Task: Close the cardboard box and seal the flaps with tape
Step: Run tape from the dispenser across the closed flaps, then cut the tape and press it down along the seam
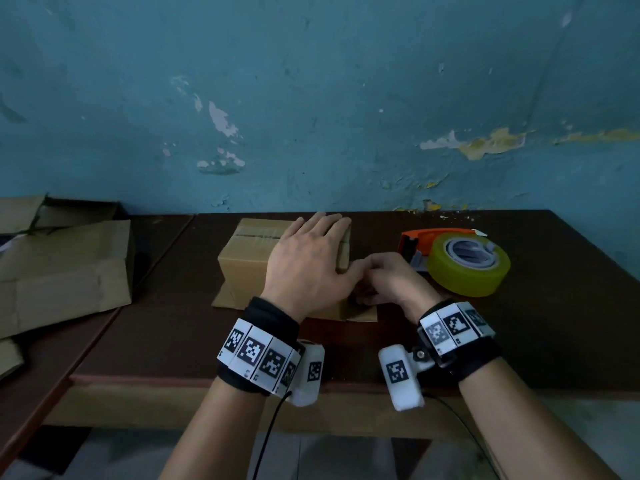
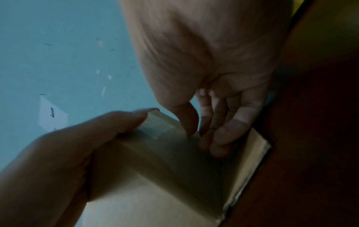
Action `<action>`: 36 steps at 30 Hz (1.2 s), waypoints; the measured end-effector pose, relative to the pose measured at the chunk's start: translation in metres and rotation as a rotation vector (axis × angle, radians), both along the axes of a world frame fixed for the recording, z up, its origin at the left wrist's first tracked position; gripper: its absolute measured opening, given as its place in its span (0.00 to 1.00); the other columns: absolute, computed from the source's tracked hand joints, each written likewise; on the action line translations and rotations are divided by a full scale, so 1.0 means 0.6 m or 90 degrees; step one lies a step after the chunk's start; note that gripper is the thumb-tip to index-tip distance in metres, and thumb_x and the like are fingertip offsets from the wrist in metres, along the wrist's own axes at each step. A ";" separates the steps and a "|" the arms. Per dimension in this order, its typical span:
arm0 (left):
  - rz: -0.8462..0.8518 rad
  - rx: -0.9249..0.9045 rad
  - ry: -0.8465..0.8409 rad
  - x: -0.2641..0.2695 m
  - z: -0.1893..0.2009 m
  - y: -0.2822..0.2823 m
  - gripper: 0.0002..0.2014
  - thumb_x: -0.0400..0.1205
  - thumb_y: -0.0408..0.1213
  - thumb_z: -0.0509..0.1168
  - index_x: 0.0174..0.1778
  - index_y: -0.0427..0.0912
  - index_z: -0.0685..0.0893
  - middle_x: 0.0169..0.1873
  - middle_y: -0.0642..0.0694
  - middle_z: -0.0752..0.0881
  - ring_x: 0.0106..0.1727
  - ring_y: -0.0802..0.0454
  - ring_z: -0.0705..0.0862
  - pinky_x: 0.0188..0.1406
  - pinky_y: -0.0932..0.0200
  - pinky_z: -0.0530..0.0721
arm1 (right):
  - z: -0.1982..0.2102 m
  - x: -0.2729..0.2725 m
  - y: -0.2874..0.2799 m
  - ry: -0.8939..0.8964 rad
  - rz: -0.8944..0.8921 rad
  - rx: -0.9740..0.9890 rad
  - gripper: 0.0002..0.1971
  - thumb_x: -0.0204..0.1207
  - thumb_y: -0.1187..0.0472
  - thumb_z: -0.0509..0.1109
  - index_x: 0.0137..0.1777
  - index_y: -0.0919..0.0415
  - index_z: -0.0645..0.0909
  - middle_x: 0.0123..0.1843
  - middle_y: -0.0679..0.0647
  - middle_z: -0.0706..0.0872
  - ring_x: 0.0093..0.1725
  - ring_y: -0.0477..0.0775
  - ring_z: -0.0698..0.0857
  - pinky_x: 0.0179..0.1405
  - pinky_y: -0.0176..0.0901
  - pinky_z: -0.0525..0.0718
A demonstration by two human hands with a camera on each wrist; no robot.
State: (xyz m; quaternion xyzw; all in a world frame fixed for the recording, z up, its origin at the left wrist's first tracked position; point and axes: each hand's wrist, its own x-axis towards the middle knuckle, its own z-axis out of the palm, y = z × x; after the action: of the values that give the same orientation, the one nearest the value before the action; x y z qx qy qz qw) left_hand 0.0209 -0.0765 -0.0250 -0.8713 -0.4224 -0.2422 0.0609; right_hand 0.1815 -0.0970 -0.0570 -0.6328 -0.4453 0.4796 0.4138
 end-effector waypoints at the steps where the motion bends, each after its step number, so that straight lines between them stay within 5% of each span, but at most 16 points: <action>1: -0.006 -0.014 -0.002 -0.001 0.002 0.000 0.38 0.79 0.61 0.59 0.85 0.47 0.73 0.82 0.50 0.76 0.87 0.49 0.68 0.87 0.47 0.62 | 0.000 0.003 0.000 -0.010 0.010 0.003 0.09 0.87 0.61 0.66 0.46 0.62 0.83 0.39 0.59 0.88 0.38 0.54 0.89 0.36 0.43 0.89; 7: -0.131 -0.106 -0.007 -0.031 0.023 0.006 0.37 0.75 0.48 0.62 0.85 0.52 0.72 0.86 0.58 0.69 0.90 0.54 0.58 0.91 0.41 0.53 | 0.046 0.044 -0.015 -0.022 -0.009 0.082 0.06 0.85 0.60 0.71 0.53 0.62 0.85 0.37 0.59 0.91 0.32 0.51 0.90 0.33 0.39 0.88; 12: -0.206 -0.238 -0.038 -0.052 0.035 0.017 0.42 0.71 0.21 0.66 0.80 0.60 0.77 0.86 0.65 0.65 0.91 0.59 0.41 0.85 0.30 0.29 | 0.091 0.104 -0.039 0.006 -0.111 0.134 0.05 0.85 0.61 0.70 0.53 0.62 0.86 0.36 0.56 0.90 0.33 0.50 0.90 0.36 0.41 0.88; 16: -0.237 -0.291 -0.077 -0.068 0.042 0.020 0.38 0.75 0.23 0.69 0.76 0.65 0.81 0.87 0.60 0.63 0.91 0.59 0.38 0.84 0.29 0.27 | 0.101 0.148 -0.054 0.033 -0.189 0.161 0.04 0.85 0.63 0.70 0.52 0.63 0.85 0.37 0.57 0.89 0.34 0.51 0.89 0.35 0.36 0.87; 19: -0.207 -0.294 -0.238 -0.078 0.053 0.011 0.26 0.78 0.41 0.70 0.74 0.64 0.83 0.88 0.57 0.64 0.91 0.58 0.44 0.86 0.30 0.34 | 0.098 0.171 -0.059 0.024 -0.264 0.193 0.04 0.84 0.64 0.70 0.51 0.63 0.85 0.37 0.55 0.89 0.35 0.50 0.88 0.37 0.37 0.87; 23: -0.011 -0.288 -0.479 -0.083 0.047 0.015 0.28 0.83 0.49 0.70 0.81 0.60 0.76 0.88 0.53 0.66 0.90 0.53 0.57 0.88 0.38 0.59 | 0.096 0.190 -0.061 0.071 -0.376 0.259 0.05 0.83 0.60 0.71 0.46 0.58 0.84 0.39 0.53 0.89 0.35 0.47 0.87 0.38 0.36 0.86; 28: 0.067 -0.502 -0.629 -0.077 0.020 0.024 0.36 0.85 0.48 0.71 0.88 0.52 0.62 0.77 0.51 0.75 0.70 0.54 0.79 0.62 0.58 0.85 | 0.079 0.217 -0.050 -0.004 -0.510 0.260 0.03 0.79 0.60 0.71 0.45 0.57 0.84 0.52 0.58 0.91 0.45 0.49 0.86 0.51 0.43 0.84; 31: 0.029 -0.620 -0.747 -0.065 0.017 0.022 0.34 0.86 0.42 0.70 0.87 0.52 0.63 0.71 0.48 0.82 0.65 0.47 0.86 0.63 0.49 0.88 | 0.060 0.236 -0.046 -0.164 -0.520 0.161 0.15 0.76 0.54 0.73 0.60 0.59 0.82 0.58 0.56 0.86 0.56 0.55 0.83 0.53 0.50 0.79; 36: -0.025 -0.695 -0.716 -0.039 0.016 0.011 0.29 0.87 0.42 0.67 0.85 0.53 0.68 0.67 0.46 0.86 0.64 0.45 0.88 0.58 0.51 0.87 | 0.039 0.247 -0.040 -0.353 -0.373 -0.100 0.28 0.67 0.44 0.79 0.59 0.63 0.79 0.55 0.62 0.85 0.51 0.63 0.84 0.41 0.51 0.78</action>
State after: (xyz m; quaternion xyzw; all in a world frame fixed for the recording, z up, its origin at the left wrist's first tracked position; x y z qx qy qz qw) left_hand -0.0022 -0.0697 -0.0156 -0.5317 -0.4338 -0.4064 -0.6033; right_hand 0.3296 -0.1210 -0.0337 -0.8678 -0.3027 0.1853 0.3478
